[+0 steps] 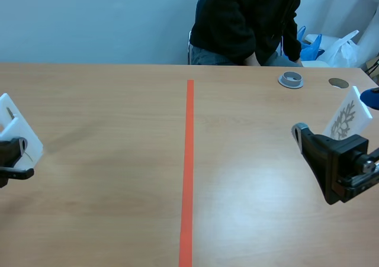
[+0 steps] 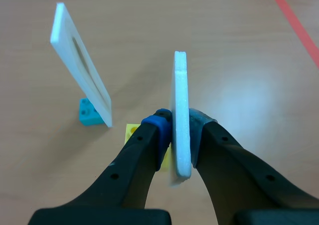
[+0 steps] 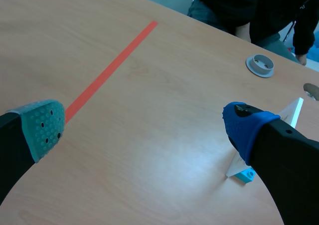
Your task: Sort the leaf by its shape. The table is split by an orange tape line. A compound leaf with several leaflets goes to the left side, a simple leaf with one blade goes to the right side. Return to the home posture when a red brick is placed on the table.
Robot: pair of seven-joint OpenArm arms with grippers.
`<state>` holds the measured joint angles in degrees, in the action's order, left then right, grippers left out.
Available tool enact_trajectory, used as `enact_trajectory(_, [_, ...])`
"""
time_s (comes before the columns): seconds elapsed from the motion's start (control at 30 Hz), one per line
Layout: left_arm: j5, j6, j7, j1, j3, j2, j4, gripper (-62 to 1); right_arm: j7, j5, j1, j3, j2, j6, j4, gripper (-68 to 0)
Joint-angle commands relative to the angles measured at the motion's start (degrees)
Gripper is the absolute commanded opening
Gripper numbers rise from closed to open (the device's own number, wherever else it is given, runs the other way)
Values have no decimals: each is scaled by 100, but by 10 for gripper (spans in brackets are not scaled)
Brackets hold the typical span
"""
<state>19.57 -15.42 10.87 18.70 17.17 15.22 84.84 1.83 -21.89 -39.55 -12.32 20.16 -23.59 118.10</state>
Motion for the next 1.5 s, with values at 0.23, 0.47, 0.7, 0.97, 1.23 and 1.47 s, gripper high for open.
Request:
enact_trajectory(0.23, [-57,170,-199,-807,-42,4,-1145,-568,-68,-39,68,-50,17,-2,15,4])
enact_trajectory(0.47, [-341,363,-374,-1292,-42,7,-1921,-568,-68,-39,70,-50,17,0,15,4])
enact_trajectory(0.7, [-358,376,-398,-1364,-42,7,-2271,-566,-68,-39,68,-50,17,0,15,4])
enact_trajectory(0.97, [-356,376,-444,-1366,-42,15,-2319,-425,-66,-39,68,-50,17,0,15,4])
enact_trajectory(1.23, [-313,367,-505,-1364,-42,214,-2317,-43,-66,-39,68,-50,17,0,15,4])
enact_trajectory(1.47, [-262,173,-337,-1104,-37,442,-1873,14,-68,-37,68,-50,17,0,15,4])
